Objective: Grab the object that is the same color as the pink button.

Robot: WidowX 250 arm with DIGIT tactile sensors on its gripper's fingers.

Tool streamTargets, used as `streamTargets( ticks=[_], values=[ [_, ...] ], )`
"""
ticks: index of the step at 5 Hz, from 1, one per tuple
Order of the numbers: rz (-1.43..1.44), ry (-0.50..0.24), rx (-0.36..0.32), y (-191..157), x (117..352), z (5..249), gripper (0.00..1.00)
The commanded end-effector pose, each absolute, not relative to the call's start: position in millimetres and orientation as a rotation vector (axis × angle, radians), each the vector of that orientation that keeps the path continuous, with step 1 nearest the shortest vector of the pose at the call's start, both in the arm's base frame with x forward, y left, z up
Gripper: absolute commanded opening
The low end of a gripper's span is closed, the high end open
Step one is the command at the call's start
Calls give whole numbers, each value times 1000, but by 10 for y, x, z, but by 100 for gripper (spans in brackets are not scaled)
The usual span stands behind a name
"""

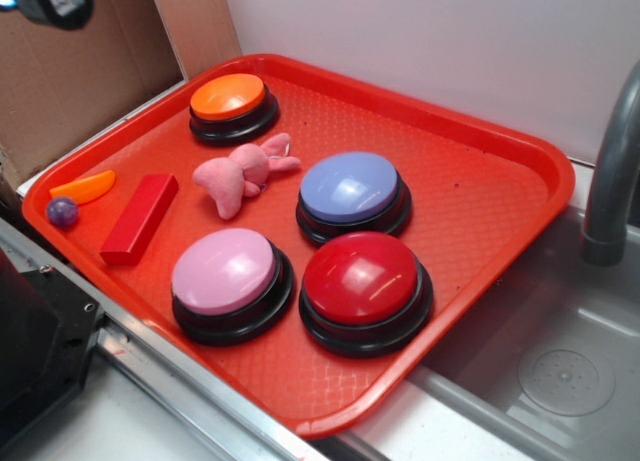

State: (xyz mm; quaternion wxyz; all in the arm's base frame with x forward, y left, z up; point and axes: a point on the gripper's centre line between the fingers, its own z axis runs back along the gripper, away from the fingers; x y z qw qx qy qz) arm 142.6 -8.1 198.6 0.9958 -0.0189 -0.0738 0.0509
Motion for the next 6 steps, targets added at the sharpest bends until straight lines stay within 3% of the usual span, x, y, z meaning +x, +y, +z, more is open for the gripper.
streamTargets(
  ticks=[1, 3, 6],
  values=[
    [153, -266, 4, 132, 1863, 1560, 100],
    [180, -300, -18, 173, 2109, 1152, 100],
    [188, -207, -9, 172, 2362, 514, 100]
  ],
)
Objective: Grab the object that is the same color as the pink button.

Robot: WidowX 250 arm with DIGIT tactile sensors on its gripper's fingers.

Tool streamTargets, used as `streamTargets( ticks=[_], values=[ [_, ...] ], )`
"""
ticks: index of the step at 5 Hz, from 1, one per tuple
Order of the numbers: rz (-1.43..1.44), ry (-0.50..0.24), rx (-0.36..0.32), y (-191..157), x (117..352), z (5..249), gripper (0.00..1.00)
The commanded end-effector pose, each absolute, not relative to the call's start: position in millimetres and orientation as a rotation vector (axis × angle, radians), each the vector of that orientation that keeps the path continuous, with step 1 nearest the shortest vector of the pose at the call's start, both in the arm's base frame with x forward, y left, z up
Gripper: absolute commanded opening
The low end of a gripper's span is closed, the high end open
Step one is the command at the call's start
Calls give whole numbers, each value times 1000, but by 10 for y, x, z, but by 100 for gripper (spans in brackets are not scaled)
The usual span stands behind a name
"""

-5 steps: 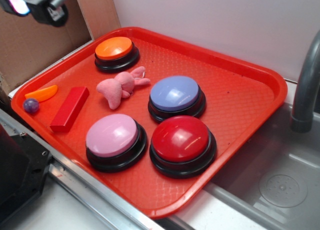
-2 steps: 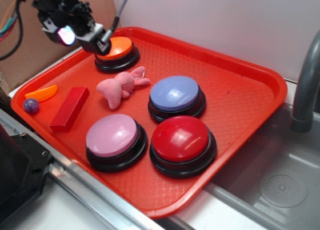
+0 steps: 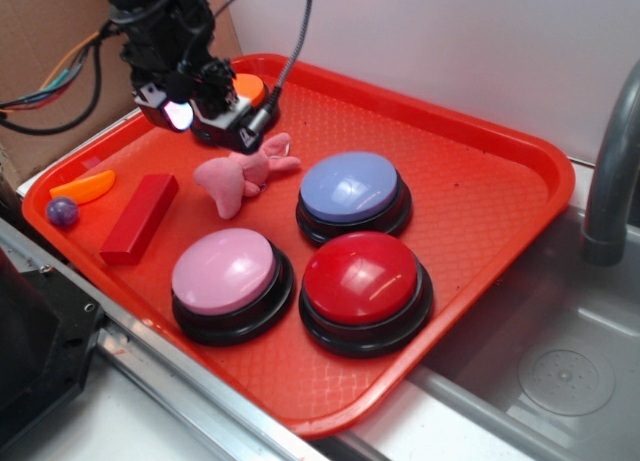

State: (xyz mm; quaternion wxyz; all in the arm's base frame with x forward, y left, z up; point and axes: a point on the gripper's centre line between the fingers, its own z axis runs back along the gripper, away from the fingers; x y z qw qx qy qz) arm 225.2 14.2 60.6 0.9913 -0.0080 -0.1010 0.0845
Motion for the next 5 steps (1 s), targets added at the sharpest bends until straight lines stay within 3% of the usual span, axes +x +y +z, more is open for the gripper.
streamTargets(
  ticks=[1, 4, 5],
  values=[
    [205, -180, 9, 196, 2358, 357, 100],
    [235, -153, 33, 224, 2366, 217, 100],
    [256, -166, 42, 236, 2372, 192, 29]
  ],
)
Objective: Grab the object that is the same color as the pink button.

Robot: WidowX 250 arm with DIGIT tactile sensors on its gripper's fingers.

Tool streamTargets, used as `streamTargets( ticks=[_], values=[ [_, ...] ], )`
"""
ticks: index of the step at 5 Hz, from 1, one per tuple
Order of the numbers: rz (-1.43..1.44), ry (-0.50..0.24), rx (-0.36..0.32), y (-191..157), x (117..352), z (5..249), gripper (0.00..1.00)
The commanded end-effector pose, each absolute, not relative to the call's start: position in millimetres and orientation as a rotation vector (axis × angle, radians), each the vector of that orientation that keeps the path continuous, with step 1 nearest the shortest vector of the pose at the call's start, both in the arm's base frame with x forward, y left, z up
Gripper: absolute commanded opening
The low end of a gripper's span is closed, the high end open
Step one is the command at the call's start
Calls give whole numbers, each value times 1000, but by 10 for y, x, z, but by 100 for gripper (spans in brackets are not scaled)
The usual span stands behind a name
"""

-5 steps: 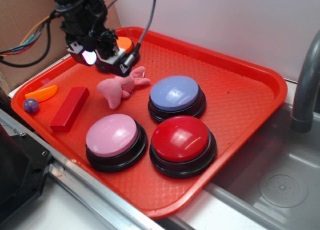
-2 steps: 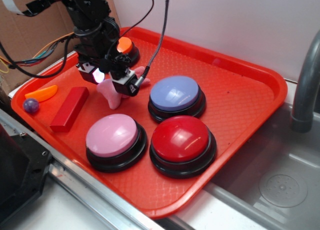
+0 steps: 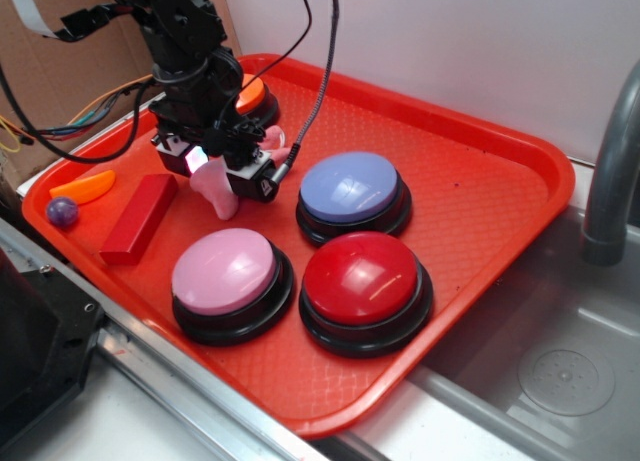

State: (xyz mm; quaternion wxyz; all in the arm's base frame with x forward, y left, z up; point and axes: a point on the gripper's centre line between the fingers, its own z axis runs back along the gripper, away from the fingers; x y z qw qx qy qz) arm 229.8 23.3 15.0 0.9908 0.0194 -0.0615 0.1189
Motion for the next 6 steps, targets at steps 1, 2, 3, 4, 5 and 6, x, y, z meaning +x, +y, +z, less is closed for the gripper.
streamTargets(
  ticks=[1, 2, 3, 4, 5, 6],
  values=[
    [256, -165, 27, 268, 2368, 255, 0],
    [307, -153, 61, 298, 2370, 384, 0],
    [376, -126, 19, 386, 2475, 730, 0],
    [335, -196, 26, 270, 2517, 1178, 0],
    [296, -247, -50, 178, 2452, 1682, 0],
    [278, -311, -91, 149, 2291, 1906, 0]
  ],
)
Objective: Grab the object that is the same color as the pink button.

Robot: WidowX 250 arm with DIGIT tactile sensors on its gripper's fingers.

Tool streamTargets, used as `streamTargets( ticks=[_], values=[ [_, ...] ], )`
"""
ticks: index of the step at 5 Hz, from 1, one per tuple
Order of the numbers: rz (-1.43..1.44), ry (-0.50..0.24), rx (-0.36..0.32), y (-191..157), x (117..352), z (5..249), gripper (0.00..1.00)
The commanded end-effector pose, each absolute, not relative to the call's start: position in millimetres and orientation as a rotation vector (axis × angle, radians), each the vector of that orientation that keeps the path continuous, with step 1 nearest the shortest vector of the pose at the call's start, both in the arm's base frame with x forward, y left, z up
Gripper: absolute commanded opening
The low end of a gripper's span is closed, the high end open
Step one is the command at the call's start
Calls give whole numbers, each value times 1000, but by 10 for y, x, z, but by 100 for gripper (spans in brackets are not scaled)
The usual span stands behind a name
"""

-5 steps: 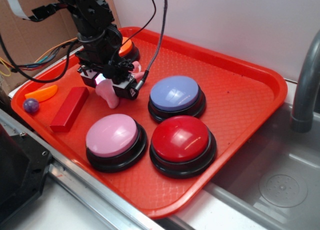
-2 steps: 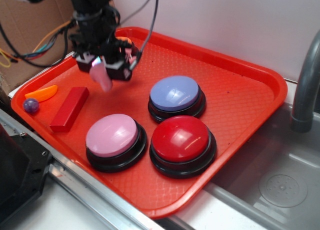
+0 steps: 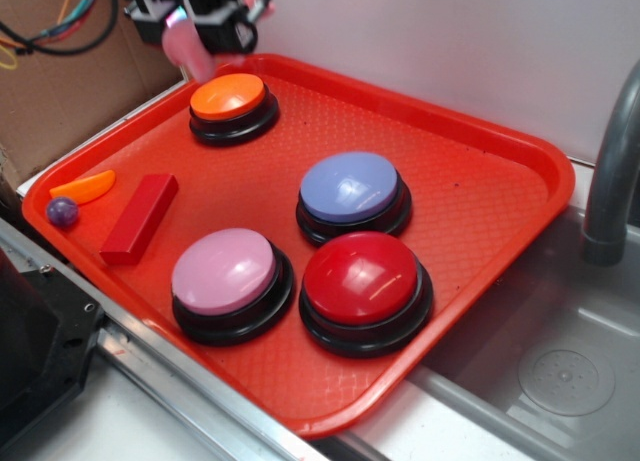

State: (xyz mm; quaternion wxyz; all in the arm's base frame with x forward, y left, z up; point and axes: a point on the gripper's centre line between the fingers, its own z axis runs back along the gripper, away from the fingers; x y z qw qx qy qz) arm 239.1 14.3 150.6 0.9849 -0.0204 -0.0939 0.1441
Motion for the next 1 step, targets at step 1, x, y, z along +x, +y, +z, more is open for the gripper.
streamTargets(
  ticks=[1],
  values=[
    [267, -297, -117, 178, 2253, 1824, 0]
  ],
)
